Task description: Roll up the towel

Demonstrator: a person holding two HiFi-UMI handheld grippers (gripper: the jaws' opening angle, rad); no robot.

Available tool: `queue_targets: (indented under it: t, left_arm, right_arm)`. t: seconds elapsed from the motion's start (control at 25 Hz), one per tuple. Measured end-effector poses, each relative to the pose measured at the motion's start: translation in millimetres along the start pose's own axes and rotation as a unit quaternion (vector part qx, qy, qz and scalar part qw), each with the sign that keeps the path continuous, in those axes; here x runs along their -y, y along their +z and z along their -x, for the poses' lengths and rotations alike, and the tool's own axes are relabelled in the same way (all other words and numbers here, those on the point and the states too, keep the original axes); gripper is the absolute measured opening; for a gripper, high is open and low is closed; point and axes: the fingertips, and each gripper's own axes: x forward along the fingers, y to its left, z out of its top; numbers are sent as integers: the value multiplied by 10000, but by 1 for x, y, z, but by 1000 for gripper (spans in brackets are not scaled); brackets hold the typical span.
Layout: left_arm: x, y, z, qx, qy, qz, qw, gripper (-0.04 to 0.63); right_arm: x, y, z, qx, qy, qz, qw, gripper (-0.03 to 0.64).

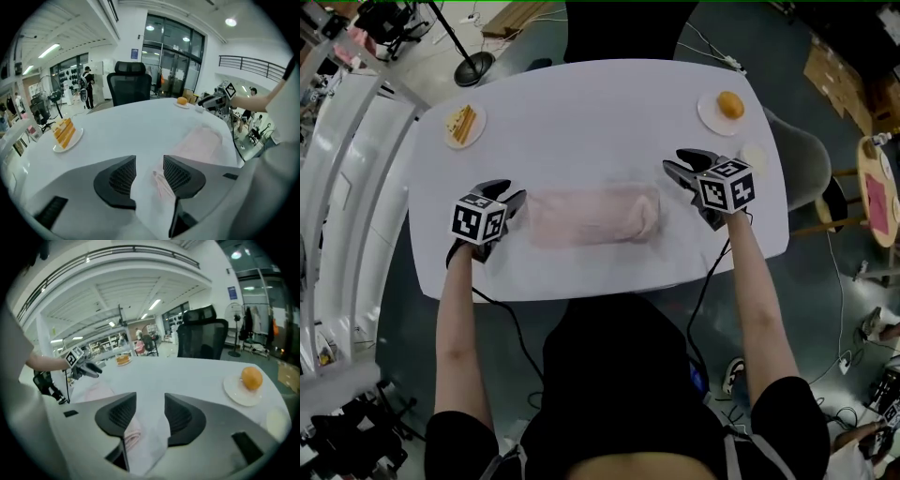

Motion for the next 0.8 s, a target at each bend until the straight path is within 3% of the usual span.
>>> queue_targets:
  t: [0.2,0.48,0.6,0.8]
  left_arm:
    - [6,29,59,1017,205,574,9929,187]
    - [61,51,128,2141,127,815,9733,187]
    - [90,47,148,2439,6,754,9669,187]
    - [134,24,175,2701,-174,437,9617,187]
  right_arm:
    - [-24,24,56,1125,-173,-869,9897,201]
    - [-92,31,123,2400,-421,-1657,9556,201]
    - [-128,31,142,2714,-447,-1740,9456,201]
    - [-186,21,158,2933,-649,-1602,9403,201]
